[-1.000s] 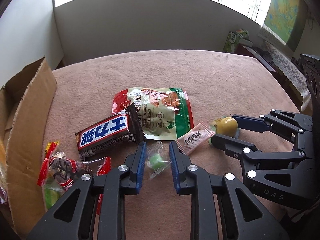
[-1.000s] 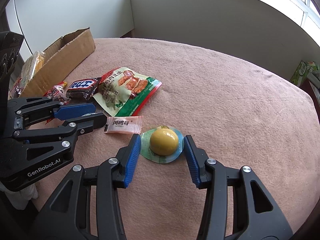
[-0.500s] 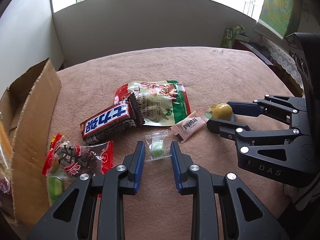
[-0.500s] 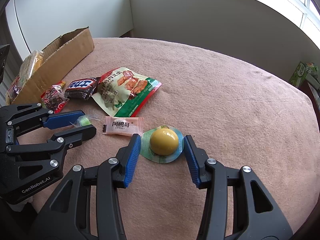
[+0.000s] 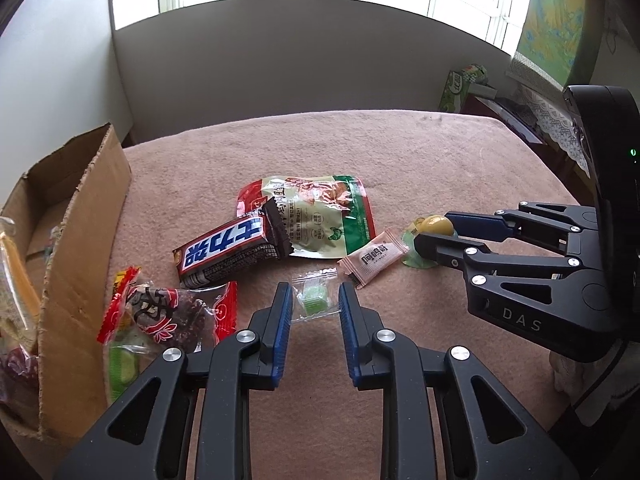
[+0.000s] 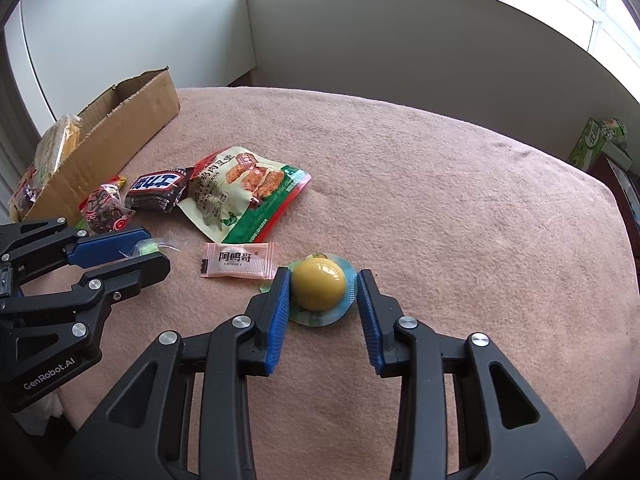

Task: Organize snacks
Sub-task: 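Close the left gripper on the green candy packet while the right gripper grasps the yellow egg, then carry the green packet with the left gripper while the right gripper carries the yellow egg over the box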

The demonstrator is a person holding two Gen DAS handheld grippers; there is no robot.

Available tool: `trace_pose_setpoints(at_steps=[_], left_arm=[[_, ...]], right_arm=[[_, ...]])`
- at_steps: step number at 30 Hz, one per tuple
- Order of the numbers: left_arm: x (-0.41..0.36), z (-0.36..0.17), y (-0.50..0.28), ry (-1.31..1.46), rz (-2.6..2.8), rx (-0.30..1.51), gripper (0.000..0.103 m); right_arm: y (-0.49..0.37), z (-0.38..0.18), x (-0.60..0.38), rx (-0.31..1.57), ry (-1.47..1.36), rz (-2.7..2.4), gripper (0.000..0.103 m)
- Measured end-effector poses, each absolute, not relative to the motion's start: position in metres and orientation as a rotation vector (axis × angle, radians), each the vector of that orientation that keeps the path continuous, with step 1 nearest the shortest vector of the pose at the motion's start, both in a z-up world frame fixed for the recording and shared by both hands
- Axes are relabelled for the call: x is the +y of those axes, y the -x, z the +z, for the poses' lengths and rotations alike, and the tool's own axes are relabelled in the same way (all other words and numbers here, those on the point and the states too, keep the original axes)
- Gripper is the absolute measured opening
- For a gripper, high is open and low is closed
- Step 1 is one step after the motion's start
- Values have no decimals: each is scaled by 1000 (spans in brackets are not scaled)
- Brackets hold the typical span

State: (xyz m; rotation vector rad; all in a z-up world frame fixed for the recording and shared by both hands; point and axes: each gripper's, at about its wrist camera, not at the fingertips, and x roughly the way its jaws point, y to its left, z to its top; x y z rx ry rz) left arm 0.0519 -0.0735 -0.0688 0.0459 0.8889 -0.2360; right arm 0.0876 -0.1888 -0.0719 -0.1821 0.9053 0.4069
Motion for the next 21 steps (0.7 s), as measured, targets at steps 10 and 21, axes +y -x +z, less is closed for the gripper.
trace_pose_setpoints(at_steps=[10,21], left_arm=[[-60,-39,-34,11,-243,798,22],[-19,-10,-19,76,-216,703,22]], right_arm=[[-80,-34,-185,815,119,415,34],[-82,-3,-145,765,51,500,34]])
